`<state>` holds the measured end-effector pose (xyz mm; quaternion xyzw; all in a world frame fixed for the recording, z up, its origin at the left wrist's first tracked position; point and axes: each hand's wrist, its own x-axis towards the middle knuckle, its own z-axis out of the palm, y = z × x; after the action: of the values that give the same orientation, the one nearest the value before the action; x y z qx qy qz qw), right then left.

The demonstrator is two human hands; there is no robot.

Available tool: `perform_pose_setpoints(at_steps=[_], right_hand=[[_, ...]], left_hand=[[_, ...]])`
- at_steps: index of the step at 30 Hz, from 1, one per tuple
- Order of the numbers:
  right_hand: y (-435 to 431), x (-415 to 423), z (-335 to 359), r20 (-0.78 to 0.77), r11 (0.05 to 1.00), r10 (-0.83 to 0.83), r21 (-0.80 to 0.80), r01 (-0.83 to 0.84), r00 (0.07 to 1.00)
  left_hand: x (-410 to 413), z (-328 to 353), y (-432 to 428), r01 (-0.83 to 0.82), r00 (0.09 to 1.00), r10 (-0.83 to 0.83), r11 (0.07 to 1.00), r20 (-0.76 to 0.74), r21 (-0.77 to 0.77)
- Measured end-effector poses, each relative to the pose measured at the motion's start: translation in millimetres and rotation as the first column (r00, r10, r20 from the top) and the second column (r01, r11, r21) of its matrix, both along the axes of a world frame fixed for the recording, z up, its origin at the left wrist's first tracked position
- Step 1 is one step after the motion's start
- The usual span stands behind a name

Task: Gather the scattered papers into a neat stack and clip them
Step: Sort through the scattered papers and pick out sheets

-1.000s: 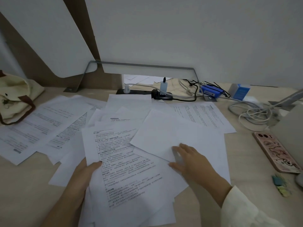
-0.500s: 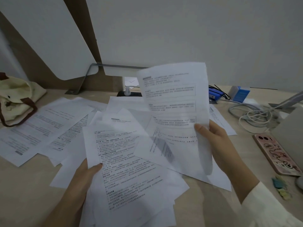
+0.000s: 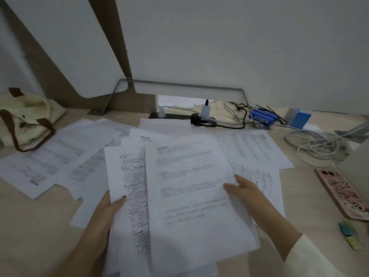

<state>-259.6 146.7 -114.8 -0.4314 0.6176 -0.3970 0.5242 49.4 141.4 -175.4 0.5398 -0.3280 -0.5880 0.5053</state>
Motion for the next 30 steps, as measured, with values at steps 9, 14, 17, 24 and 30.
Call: perform_pose_setpoints(at_steps=[9,14,17,24,30], right_hand=[[-5.0,63.0,-24.3,-0.378,0.948,0.282,-0.03,-0.316,0.882],[-15.1,29.8,-26.0,-0.504,0.993,0.044,-0.073,-0.093,0.863],[-13.5,-16.2,-27.7,-0.704,0.978,-0.203,-0.107,0.18,0.68],[9.3,-70.8,-40.9,-0.849,0.92,-0.178,0.036,0.391,0.498],[7.5,-68.0,-37.1,-0.724,0.847,-0.311,0.084,0.526,0.615]], left_hand=[[-1.8,0.3,1.7,0.031,0.999,-0.031,0.999,0.016,0.018],[-3.5,-5.4,-1.3,0.007,0.99,-0.01,1.0,0.144,0.023],[-4.9,-6.2,-3.4,0.0,0.983,-0.005,1.0,0.184,0.023],[-6.4,-4.8,-0.1,0.01,0.978,-0.011,1.0,0.206,0.005],[-6.4,-3.3,2.7,0.026,0.978,-0.031,0.999,0.207,0.027]])
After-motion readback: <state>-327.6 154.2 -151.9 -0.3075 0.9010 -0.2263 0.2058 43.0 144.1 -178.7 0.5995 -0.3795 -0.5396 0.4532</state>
